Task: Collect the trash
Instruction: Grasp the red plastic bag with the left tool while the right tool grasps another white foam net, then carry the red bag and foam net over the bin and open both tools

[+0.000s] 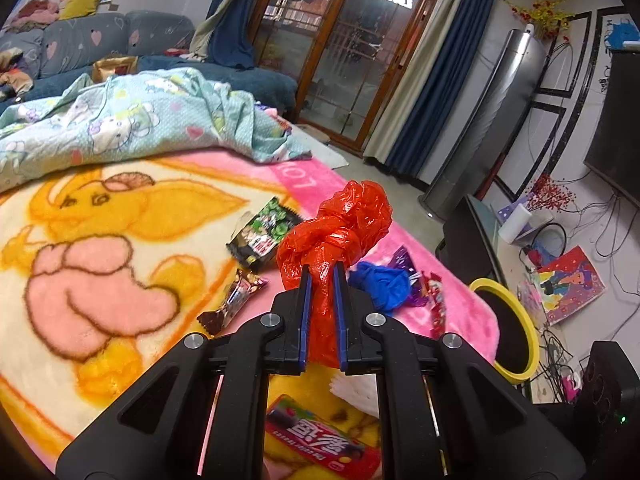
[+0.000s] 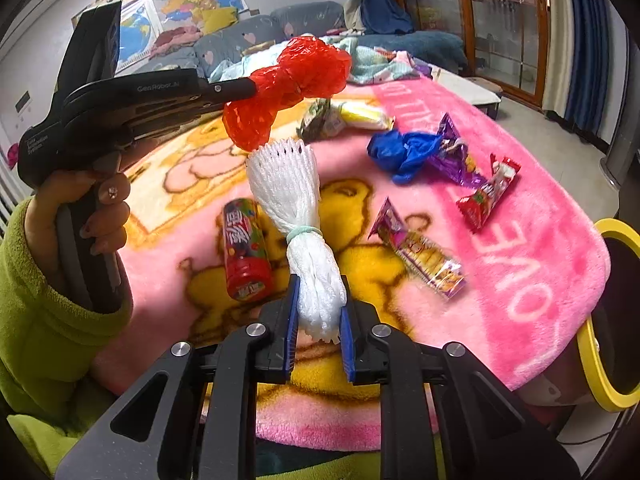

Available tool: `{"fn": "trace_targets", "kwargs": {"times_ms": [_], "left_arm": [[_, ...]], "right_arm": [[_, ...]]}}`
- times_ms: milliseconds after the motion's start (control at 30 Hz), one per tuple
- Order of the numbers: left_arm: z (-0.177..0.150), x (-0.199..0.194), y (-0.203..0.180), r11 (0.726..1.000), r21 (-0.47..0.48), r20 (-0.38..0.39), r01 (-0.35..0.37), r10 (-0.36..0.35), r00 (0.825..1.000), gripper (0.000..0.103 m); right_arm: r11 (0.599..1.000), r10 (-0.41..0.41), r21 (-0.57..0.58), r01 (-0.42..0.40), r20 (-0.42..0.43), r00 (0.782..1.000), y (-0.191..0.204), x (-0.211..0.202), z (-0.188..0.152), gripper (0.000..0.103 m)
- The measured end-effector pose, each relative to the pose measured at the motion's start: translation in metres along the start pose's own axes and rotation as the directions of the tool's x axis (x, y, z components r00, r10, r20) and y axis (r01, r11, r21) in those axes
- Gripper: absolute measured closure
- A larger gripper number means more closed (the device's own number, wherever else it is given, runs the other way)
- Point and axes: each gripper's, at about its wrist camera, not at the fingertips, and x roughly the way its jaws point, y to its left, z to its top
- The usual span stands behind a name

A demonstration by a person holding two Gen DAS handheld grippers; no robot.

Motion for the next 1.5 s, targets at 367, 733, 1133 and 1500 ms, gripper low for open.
{"fn": "trace_targets", "kwargs": {"times_ms": [367,733,1133,1500], "left_arm": [[0.004,-0.013,-0.021,0.998,0.027,0.032,0.057,-0.057,0.998,0.097],[-0.002,-0.012,-0.053,0.99,0.077,0.015,0.115,-0.117,0.993,0.097],[-0.007,-0.001,-0.099,0.975,0.155,-0.014,0.162,-0.162,0.987,0.097],[-0.015,0.018,-0.145,0.948,0.236,-0.054,0.212,-0.206,0.977,0.097]], "right_arm": [[0.993,-0.077,0.098,0.068,0.094,0.993,-0.032,-0.03,0.015,0.086],[0.963,-0.183,0.226,0.144,0.161,0.97,-0.074,-0.057,0.024,0.086],[0.91,-0.308,0.353,0.216,0.229,0.924,-0.127,-0.096,0.023,0.086],[0.822,-0.415,0.506,0.26,0.221,0.882,-0.183,-0.127,0.005,0.086]]}}
